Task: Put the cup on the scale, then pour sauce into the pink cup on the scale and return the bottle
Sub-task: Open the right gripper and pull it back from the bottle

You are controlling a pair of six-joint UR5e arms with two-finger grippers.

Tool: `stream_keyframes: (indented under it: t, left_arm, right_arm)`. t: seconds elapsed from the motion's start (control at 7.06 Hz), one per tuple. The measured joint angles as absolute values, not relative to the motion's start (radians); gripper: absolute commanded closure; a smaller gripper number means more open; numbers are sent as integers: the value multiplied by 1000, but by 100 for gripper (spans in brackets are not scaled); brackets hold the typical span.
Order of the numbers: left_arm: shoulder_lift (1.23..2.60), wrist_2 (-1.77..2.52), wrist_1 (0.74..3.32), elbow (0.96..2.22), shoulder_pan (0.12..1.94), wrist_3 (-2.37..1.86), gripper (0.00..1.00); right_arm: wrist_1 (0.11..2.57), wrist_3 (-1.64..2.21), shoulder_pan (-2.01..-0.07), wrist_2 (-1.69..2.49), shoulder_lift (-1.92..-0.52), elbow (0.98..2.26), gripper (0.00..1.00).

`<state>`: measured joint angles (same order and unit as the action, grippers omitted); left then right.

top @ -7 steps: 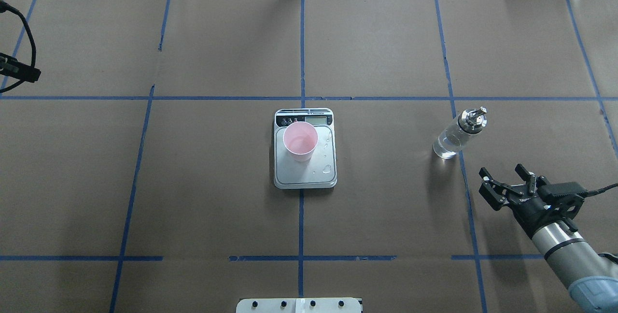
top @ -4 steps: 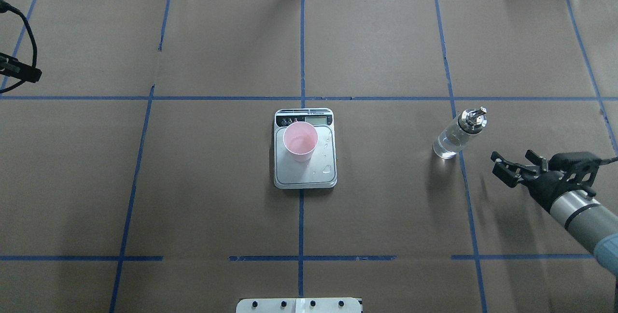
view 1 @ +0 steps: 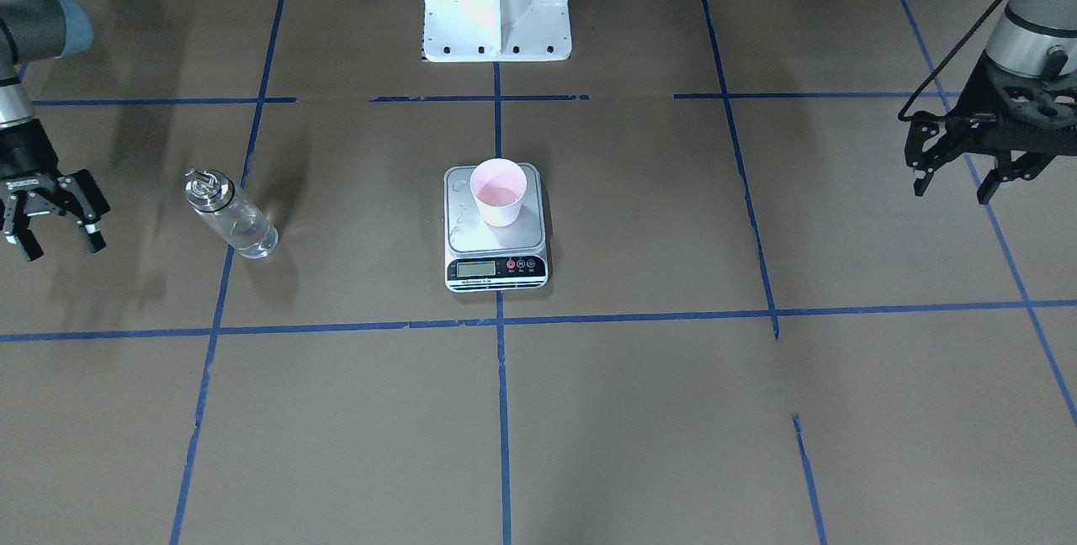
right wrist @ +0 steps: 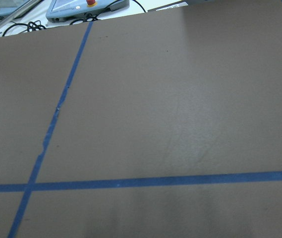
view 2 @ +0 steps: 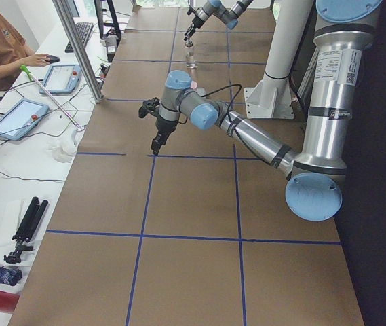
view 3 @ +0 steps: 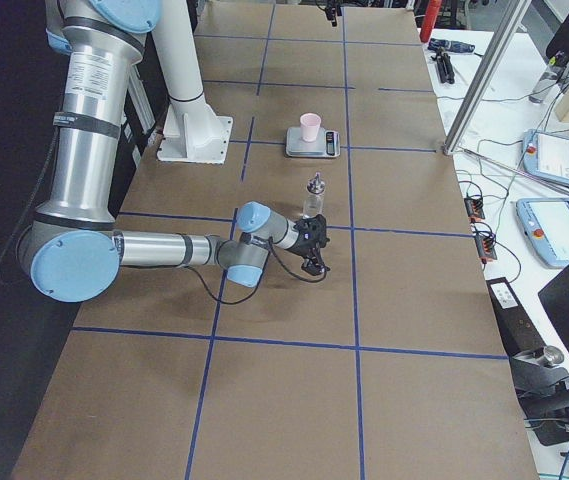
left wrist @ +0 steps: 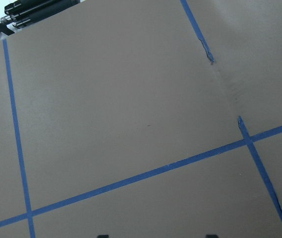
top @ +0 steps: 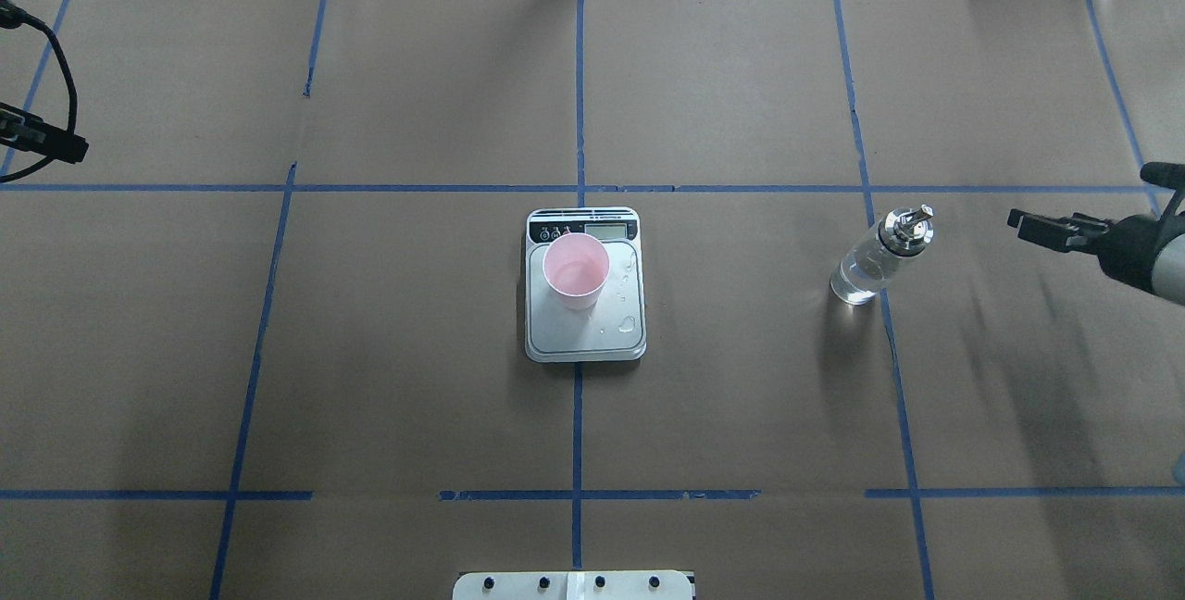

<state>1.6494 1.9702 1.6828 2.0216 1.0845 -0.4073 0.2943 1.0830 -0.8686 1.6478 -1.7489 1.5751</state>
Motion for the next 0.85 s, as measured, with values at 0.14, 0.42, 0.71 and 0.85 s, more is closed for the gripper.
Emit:
stream_keyframes:
  t: [0.14, 0.42, 0.71, 0.85]
  left_arm:
    - [1648, 1999, 1687, 2009, 1085, -404, 28]
    - [1645, 2044, 1694, 1992, 1086, -396, 28]
    - [1646, 2060, 1696, 1980, 1087, -394, 28]
    - [1648, 2065, 1696, 1973, 1087, -394, 29]
  right_arm:
    - [349, 1000, -1001, 1819, -1716, 1552, 0]
    - [594, 843, -1241, 2124, -1642, 1539, 0]
    - [930, 630, -1380, 2326, -1572, 1548, 0]
    - [1073, 569, -1410, 2381, -1552, 1559, 0]
